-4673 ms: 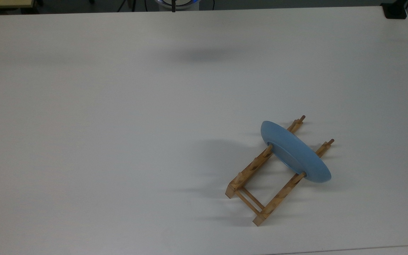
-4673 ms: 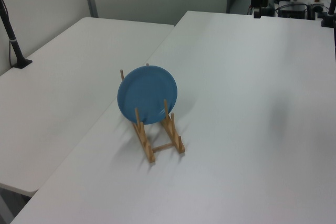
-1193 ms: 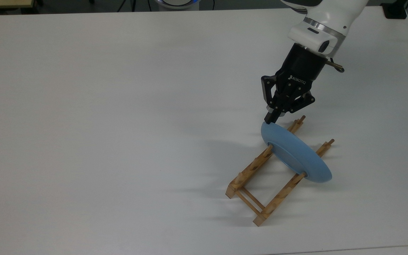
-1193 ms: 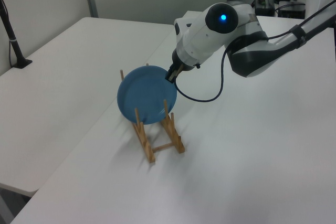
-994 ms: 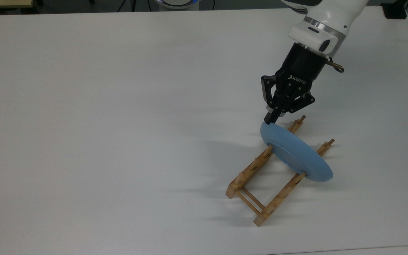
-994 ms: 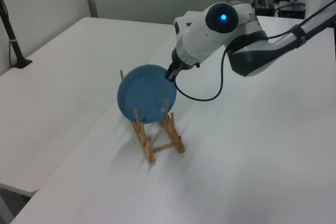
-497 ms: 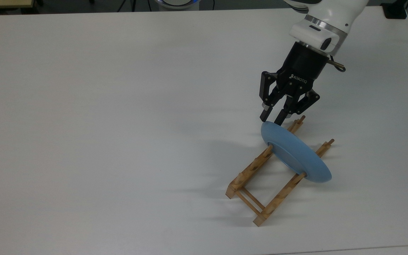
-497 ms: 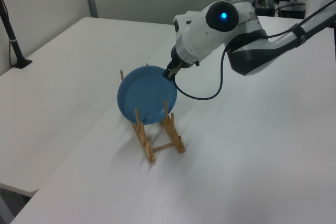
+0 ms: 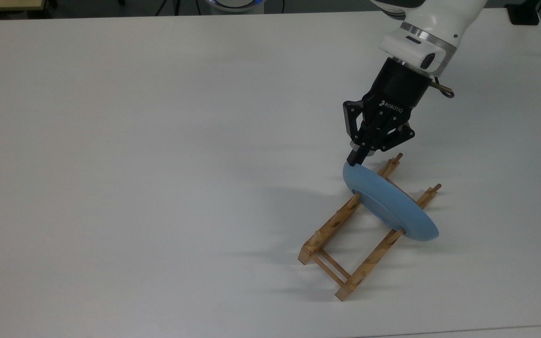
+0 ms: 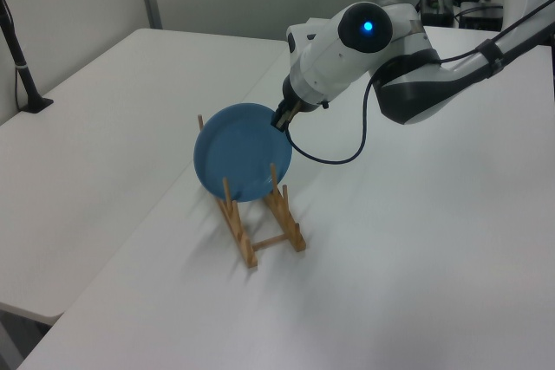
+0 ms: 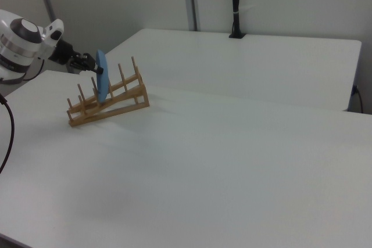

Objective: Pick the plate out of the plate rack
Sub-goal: 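Close the gripper on the blue plate's rim, then lift the blue plate up out of the wooden rack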

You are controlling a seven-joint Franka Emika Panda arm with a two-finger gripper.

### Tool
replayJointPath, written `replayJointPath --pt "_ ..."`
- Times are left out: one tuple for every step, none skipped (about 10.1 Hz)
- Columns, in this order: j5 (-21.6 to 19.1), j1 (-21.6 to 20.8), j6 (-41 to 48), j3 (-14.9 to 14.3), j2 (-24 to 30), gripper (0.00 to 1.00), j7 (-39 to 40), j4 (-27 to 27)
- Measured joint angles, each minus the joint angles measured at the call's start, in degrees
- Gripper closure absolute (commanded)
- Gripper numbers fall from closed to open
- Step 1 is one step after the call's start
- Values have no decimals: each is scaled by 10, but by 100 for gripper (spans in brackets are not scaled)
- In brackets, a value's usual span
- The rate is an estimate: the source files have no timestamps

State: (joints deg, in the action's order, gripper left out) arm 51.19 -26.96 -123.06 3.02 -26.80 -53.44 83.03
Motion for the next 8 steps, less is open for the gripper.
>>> replayJointPath --pt "0 0 0 0 0 100 0 0" --pt "0 0 0 -1 1 100 1 -1" --pt "0 1 0 -2 4 100 1 -3" --pt "0 3 0 -2 12 100 2 -5" --pt "0 4 0 -2 23 100 4 -6" --pt "0 5 1 -2 33 100 4 -6" --pt "0 6 5 -2 43 100 4 -7" --pt "0 11 8 -3 58 100 4 -7"
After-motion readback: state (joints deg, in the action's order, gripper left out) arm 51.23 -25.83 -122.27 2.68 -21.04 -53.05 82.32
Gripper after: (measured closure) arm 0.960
